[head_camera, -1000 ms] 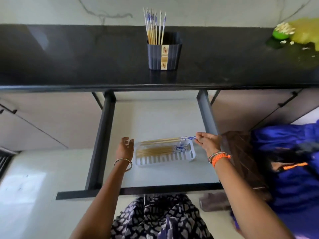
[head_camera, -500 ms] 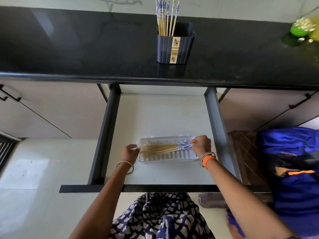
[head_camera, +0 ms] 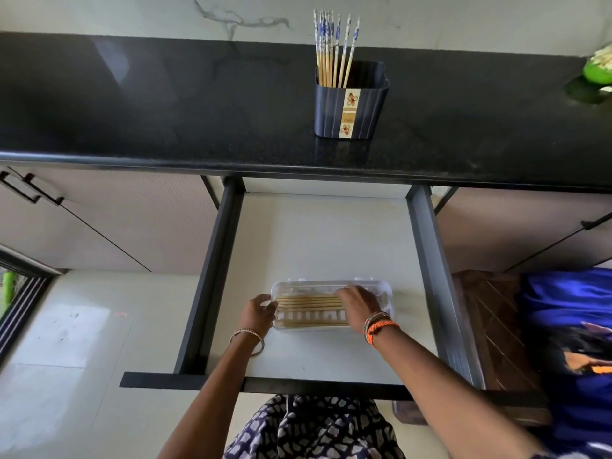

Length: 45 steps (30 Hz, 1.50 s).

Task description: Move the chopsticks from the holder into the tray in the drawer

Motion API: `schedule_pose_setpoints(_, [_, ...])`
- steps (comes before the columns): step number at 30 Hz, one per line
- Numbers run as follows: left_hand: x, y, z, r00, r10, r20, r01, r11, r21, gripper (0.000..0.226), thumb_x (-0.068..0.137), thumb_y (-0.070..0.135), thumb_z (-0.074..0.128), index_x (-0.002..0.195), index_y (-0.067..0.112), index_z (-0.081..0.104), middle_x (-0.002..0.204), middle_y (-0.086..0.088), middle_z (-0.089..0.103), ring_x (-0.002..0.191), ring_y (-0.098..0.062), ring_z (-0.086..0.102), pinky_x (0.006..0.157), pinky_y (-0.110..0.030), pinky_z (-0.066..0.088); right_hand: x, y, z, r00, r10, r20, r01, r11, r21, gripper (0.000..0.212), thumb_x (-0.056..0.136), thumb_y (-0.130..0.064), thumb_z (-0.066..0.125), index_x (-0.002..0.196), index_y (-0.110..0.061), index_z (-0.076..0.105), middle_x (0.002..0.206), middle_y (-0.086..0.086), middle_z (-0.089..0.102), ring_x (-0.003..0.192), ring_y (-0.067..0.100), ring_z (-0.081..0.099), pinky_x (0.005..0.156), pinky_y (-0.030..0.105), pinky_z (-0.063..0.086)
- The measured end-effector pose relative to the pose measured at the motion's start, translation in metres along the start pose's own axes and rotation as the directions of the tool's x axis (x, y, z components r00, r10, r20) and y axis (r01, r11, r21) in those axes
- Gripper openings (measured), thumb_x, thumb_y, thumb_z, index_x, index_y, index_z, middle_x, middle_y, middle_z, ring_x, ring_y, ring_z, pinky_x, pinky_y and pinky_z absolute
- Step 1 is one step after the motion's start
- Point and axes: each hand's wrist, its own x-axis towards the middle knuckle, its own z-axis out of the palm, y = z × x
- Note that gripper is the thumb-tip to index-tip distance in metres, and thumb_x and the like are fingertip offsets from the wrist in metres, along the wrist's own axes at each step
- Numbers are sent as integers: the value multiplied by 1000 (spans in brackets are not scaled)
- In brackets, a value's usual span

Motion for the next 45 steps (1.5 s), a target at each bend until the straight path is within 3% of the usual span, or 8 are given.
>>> schedule_pose_setpoints(7, [-5,4,0,1000,12,-15,-12,1000,26,31,90,7,50,120,-2,52,84,-17,62,72,-26,60,70,-34,52,1,-4,10,986,-154,-58,154,988,1,56,85,15,42,131,-13,58,115,15,67,106,32,65,87,37,52])
schedule_pose_setpoints(13, [-4,2,0,1000,23,-16,-22,997,68,30,90,10,51,118,1,54,85,-18,66,75,-26,61,74,-36,54,1,-4,11,989,-141,-53,144,988,62,29,85,10,49,103,-8,64,109,14,64,100,31,65,81,33,53])
schedule_pose_setpoints(16, [-3,1,-1,999,24,-22,-22,997,75,30,90,11,51,118,0,55,93,-25,68,73,-26,61,75,-37,54,6,-7,7,993,-114,-23,116,989,95,24,88,4,49,84,-19,44,96,12,55,89,28,60,75,31,46])
schedule_pose_setpoints(21, [-4,1,-3,999,50,-18,-47,991,122,30,89,13,53,117,1,56,107,-28,66,98,-37,63,85,-42,52,6,-8,6,995,-94,-11,95,989,116,26,82,8,48,75,-17,49,84,5,54,82,27,64,67,27,44])
schedule_pose_setpoints(30, [-6,5,-1,998,67,-4,-66,985,159,30,91,17,50,117,2,56,117,-20,63,105,-30,61,89,-38,49,10,-10,1,992,-129,-11,130,990,62,44,84,17,47,117,-6,65,108,16,70,99,32,68,84,39,57])
schedule_pose_setpoints(37, [-5,4,-1,999,13,37,-15,999,50,34,93,17,47,121,-2,52,117,-25,62,107,-36,60,93,-49,49,6,-11,-7,992,-119,37,119,993,0,44,83,14,44,116,-7,65,113,14,68,108,33,65,84,38,52])
schedule_pose_setpoints(41, [-9,10,-6,999,28,-41,-28,1000,-11,34,93,19,48,122,0,49,121,-26,58,105,-35,59,92,-47,50,7,-12,-29,991,-126,-53,128,990,50,41,83,9,45,111,-10,67,109,10,71,100,30,67,82,36,55])
schedule_pose_setpoints(45, [-3,70,-14,959,217,-182,-219,976,11,26,92,12,48,116,6,54,111,-13,62,91,-20,60,74,-25,46,23,-10,-94,944,-102,-314,152,978,140,33,84,-8,48,104,-21,70,107,3,72,97,29,68,77,32,51])
